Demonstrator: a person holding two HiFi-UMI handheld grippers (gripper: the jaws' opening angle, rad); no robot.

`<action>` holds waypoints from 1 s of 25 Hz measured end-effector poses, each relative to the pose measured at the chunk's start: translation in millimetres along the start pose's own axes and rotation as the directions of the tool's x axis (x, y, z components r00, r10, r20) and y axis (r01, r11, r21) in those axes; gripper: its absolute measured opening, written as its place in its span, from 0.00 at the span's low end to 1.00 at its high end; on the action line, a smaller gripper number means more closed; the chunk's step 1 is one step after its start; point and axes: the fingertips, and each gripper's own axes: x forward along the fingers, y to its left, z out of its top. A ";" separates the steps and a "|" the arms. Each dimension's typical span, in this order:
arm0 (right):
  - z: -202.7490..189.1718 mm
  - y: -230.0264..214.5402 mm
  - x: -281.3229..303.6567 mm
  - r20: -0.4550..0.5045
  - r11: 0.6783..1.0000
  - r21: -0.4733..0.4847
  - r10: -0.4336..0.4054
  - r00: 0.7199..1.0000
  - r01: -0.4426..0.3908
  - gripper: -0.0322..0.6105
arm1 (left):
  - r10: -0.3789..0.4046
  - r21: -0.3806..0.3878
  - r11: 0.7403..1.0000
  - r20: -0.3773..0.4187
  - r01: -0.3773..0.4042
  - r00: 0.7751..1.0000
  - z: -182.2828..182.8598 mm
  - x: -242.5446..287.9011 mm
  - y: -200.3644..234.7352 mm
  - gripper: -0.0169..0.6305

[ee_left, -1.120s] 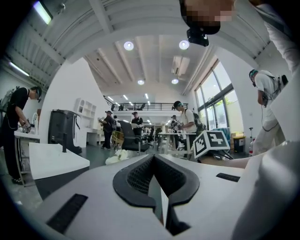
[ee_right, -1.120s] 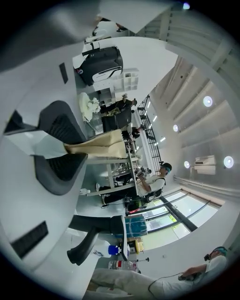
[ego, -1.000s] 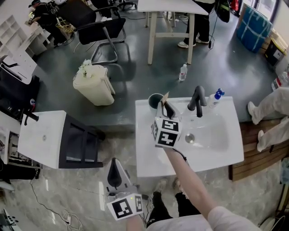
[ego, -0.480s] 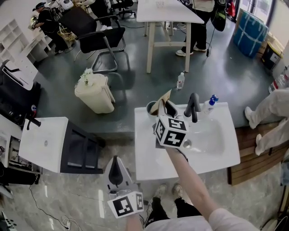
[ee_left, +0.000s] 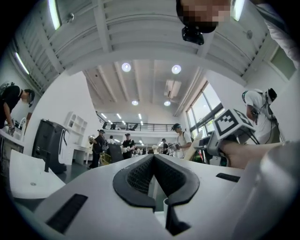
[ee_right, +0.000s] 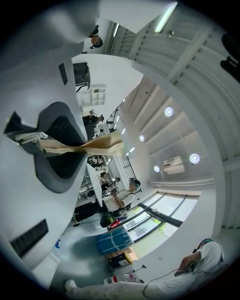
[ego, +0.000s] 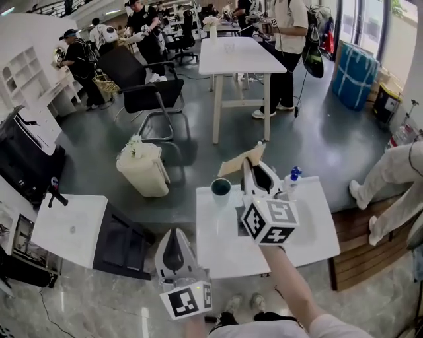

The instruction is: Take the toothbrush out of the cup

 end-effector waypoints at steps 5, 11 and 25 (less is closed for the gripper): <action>50.1 18.2 -70.8 0.156 0.991 -0.113 0.090 0.984 -0.072 0.11 | -0.033 0.016 0.999 0.042 0.032 0.999 26.1 0.6 -22.1 0.05; 62.9 21.5 -148.2 0.238 0.963 -0.264 0.112 0.965 -0.046 0.11 | -0.086 0.015 0.996 0.050 0.086 0.995 29.2 -3.3 -48.3 0.05; 47.7 10.3 -200.2 0.226 0.953 -0.302 0.091 0.970 -0.019 0.11 | -0.110 0.017 0.994 0.078 0.109 0.991 44.5 -25.1 -71.6 0.05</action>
